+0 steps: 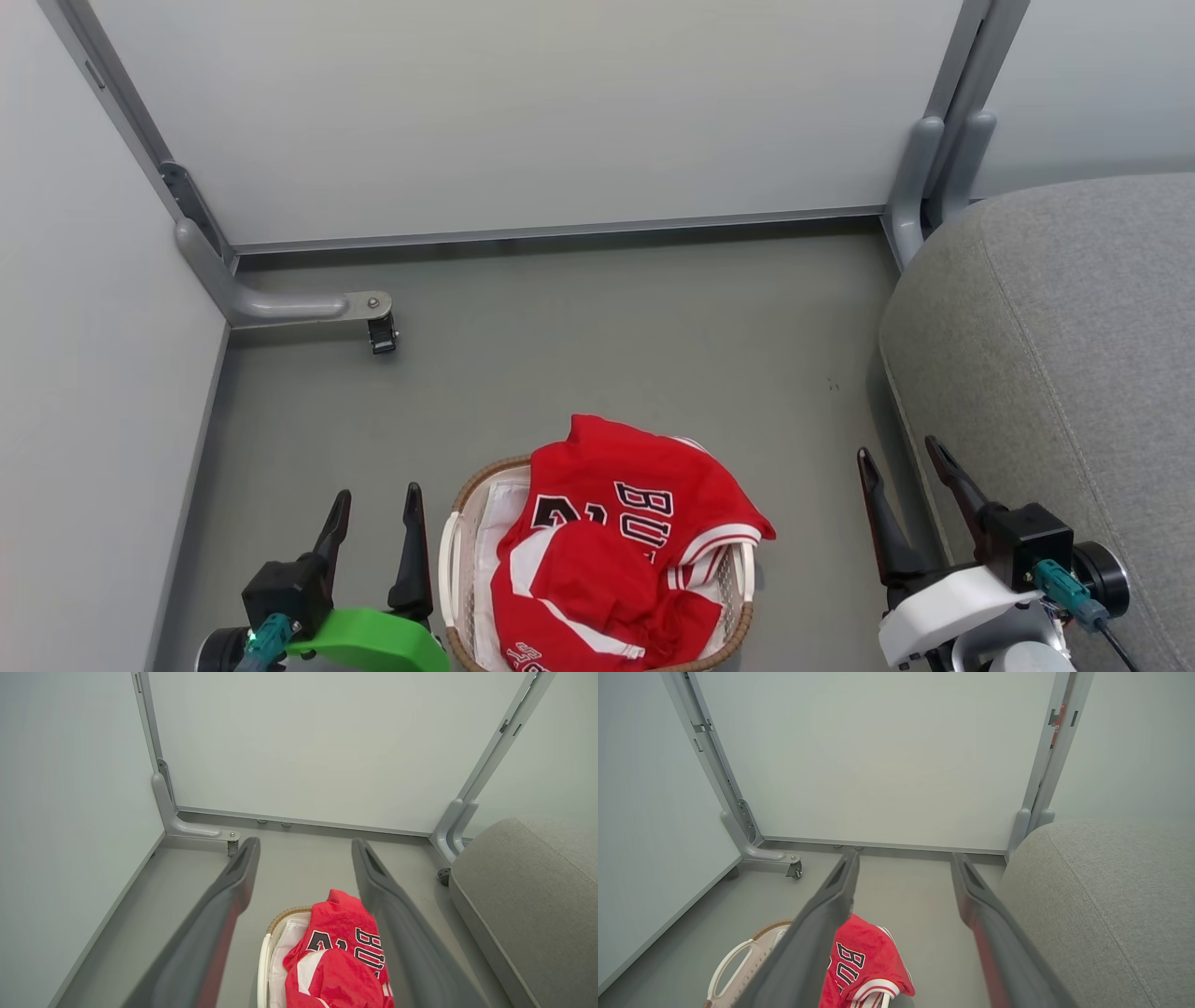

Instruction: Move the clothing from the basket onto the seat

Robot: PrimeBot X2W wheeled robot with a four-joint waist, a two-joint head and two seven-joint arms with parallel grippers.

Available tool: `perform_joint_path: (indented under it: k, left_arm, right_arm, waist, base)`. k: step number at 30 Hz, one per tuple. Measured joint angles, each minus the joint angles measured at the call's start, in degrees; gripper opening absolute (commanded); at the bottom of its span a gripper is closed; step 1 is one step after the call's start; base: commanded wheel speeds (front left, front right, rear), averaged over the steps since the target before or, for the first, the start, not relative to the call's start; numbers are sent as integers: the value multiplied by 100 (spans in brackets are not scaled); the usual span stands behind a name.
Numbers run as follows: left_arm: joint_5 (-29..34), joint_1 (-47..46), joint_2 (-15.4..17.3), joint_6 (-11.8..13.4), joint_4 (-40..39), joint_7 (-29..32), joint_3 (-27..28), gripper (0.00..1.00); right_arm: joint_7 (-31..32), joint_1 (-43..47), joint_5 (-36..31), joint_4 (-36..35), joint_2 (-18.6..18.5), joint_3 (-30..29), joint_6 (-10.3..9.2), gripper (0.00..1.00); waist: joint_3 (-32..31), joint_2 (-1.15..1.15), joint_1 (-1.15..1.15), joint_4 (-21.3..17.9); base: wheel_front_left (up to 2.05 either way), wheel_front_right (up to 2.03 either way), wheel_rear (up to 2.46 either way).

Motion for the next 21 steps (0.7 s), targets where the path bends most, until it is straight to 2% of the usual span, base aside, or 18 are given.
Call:
perform_joint_path:
  k: [6, 12, 21]
  left_arm:
    - [45, -41, 1, -8, -4, 0, 0, 100]
    - [276, -541, 46, -104, 11, 0, 27, 100]
    - [704, -2008, 122, -345, 822, 47, -538, 100]
  right_arm:
    - [0, -4, -9, -52, 0, -14, 0, 100]
    - [-1, -138, -91, -198, -1, -129, 0, 100]
    - [-1, -888, -142, -599, -2, -313, 0, 100]
  waist:
    - [85, 0, 0, -10]
    - [313, 0, 0, -39]
    - [1150, 0, 0, -151]
  base:
    - [0, 0, 0]
    - [0, 0, 0]
    - [0, 0, 0]
